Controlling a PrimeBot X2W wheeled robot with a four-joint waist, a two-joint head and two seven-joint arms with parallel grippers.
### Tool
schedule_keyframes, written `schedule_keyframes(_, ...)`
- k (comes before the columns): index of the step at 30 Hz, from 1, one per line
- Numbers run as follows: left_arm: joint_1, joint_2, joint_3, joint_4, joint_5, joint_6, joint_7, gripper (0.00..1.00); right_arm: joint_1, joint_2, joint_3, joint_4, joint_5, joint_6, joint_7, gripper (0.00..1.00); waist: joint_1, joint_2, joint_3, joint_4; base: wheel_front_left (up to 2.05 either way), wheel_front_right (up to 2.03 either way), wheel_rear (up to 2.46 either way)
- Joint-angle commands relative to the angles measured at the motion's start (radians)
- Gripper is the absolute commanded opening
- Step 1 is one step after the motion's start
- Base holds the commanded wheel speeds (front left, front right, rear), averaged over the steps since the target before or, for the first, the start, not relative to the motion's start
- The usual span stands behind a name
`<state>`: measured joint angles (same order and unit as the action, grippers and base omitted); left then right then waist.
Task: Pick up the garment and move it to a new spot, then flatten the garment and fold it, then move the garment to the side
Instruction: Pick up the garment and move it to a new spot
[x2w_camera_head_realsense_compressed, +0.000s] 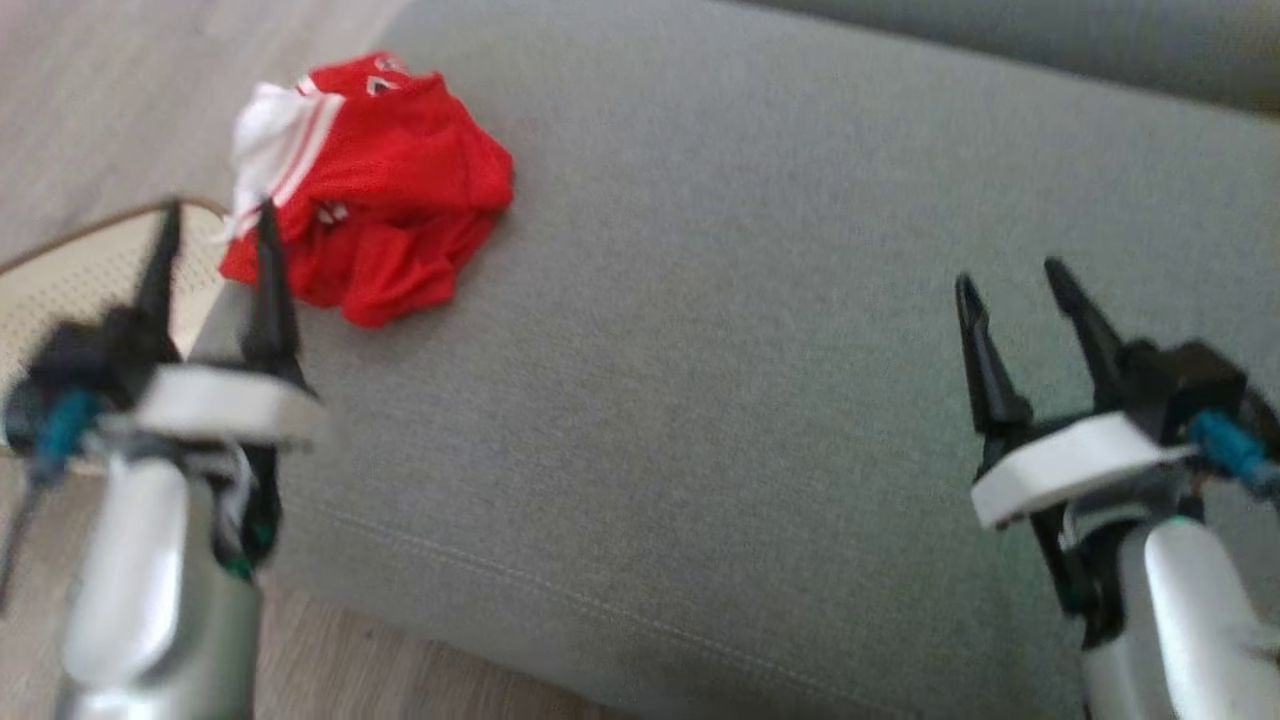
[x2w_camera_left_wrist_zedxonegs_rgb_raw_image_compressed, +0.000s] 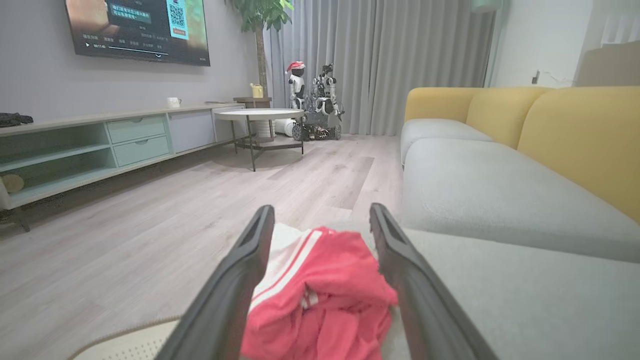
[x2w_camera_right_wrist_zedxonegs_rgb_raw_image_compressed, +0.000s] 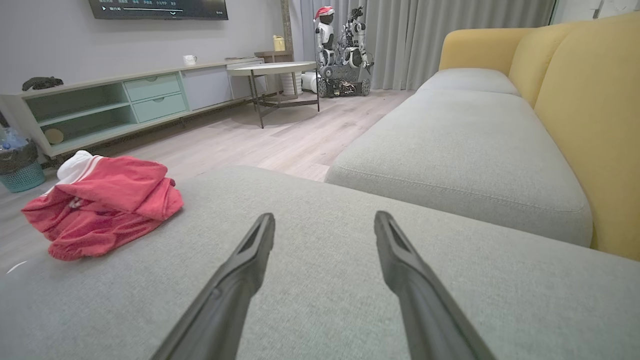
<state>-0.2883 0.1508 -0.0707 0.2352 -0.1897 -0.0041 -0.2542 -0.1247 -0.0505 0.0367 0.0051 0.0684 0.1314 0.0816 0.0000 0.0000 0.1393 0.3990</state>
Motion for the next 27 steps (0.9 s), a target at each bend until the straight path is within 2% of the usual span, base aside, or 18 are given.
schedule_keyframes(1,-0.119,0.033,0.058,-0.009,-0.015,-0.005,-0.008,1.00,-0.070,-0.020,0.031,-0.061,-0.013,-0.001,0.020,1.00,0.0000,0.0000,0.110,-0.042,0.00,0.00,0.00)
schedule_keyframes(5,-0.267,0.065,0.077,0.110,-0.032,-0.038,-0.008,1.00,-0.121,-0.043,0.042,-0.101,-0.024,-0.001,0.049,1.00,0.0000,0.0000,0.205,-0.083,0.00,0.00,0.00)
schedule_keyframes(8,-0.378,0.095,0.078,0.260,-0.041,-0.062,-0.004,1.00,-0.153,-0.055,0.048,-0.119,-0.025,-0.001,0.062,1.00,0.0000,0.0000,0.265,-0.114,0.00,0.00,0.00)
schedule_keyframes(14,-0.554,0.151,0.059,0.570,-0.053,-0.097,0.046,1.00,-0.190,-0.063,0.056,-0.131,-0.024,-0.001,0.069,1.00,0.0000,0.0000,0.336,-0.162,0.00,0.00,0.00)
schedule_keyframes(15,-0.554,0.151,0.059,0.570,-0.053,-0.097,0.046,1.00,-0.190,-0.063,0.056,-0.131,-0.024,-0.001,0.069,1.00,0.0000,0.0000,0.336,-0.162,0.00,0.00,0.00)
schedule_keyframes(21,-0.664,0.190,0.035,0.829,-0.111,-0.123,0.175,1.00,-0.201,-0.063,0.051,-0.131,-0.020,-0.001,0.067,1.00,0.0000,0.0000,0.359,-0.183,0.00,0.00,0.00)
schedule_keyframes(23,-0.683,0.196,0.023,0.866,-0.126,-0.125,0.197,0.01,-0.204,-0.062,0.050,-0.132,-0.019,-0.001,0.067,1.00,0.0000,0.0000,0.361,-0.183,0.00,0.00,0.00)
schedule_keyframes(27,-0.700,0.205,-0.023,0.872,-0.160,-0.126,0.164,0.00,-0.204,-0.059,0.041,-0.126,-0.015,-0.001,0.061,1.00,0.0000,0.0000,0.345,-0.176,0.00,0.00,0.00)
